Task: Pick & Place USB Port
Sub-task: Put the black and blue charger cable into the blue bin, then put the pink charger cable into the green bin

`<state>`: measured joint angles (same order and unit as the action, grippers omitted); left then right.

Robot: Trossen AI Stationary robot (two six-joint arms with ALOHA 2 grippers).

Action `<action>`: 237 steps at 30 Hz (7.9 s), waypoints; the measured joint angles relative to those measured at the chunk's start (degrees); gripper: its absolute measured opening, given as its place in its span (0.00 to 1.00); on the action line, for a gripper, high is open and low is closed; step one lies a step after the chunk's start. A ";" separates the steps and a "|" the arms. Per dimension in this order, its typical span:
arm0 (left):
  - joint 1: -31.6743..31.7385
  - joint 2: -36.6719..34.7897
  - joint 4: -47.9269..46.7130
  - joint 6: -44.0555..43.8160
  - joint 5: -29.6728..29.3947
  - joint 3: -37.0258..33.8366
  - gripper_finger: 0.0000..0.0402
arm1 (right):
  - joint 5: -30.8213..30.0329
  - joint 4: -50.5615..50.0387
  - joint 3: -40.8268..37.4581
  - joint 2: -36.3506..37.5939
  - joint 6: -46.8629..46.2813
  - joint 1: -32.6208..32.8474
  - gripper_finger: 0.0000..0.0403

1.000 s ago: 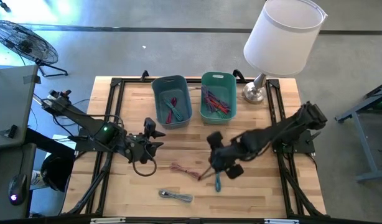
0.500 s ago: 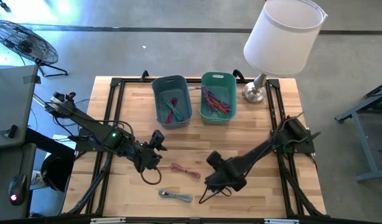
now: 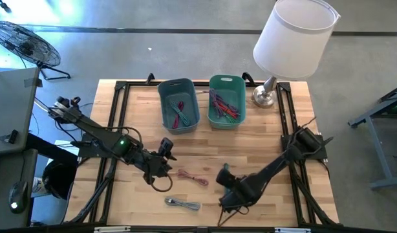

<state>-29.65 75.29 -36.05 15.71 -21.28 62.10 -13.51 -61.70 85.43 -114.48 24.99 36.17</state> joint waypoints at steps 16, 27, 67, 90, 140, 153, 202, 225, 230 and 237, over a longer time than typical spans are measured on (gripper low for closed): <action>-0.02 1.36 3.52 -4.29 2.53 -0.06 0.46 | -7.26 7.00 -0.01 0.00 11.98 2.81 0.37; -0.01 4.78 3.79 -4.23 2.99 -0.06 0.46 | -4.49 8.03 0.00 -0.93 14.31 0.90 0.37; 0.00 5.22 2.92 3.53 3.99 -0.06 0.46 | 1.65 8.19 0.31 -9.82 14.69 -3.73 0.05; 0.00 5.40 27.29 18.05 -0.68 -0.76 0.46 | -46.35 -22.99 27.46 -7.96 -24.95 7.45 0.02; 0.00 5.44 62.45 18.49 19.26 -11.90 0.46 | -22.84 28.20 30.60 -0.37 -9.52 0.91 0.02; 0.02 5.55 62.13 20.89 15.49 -11.90 0.25 | -20.34 28.53 30.60 -0.37 -9.31 -2.73 0.02; 50.59 4.49 2.33 43.22 10.95 -1.00 0.23 | -46.25 -15.03 30.64 2.43 -42.88 0.20 0.51; 39.13 1.51 -18.12 32.16 7.25 11.66 0.45 | -21.59 -6.35 19.11 2.37 -33.56 -8.00 0.51; 33.37 1.24 -29.17 23.73 7.28 15.89 0.45 | -9.95 11.03 10.57 2.32 -25.19 -10.95 0.51; 26.20 0.87 -39.15 10.34 7.37 15.88 0.45 | 0.05 22.35 5.46 2.29 -23.24 -12.96 0.51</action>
<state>-3.45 76.16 -75.20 26.05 -13.91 77.97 -13.46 -39.35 90.89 -112.18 1.74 23.21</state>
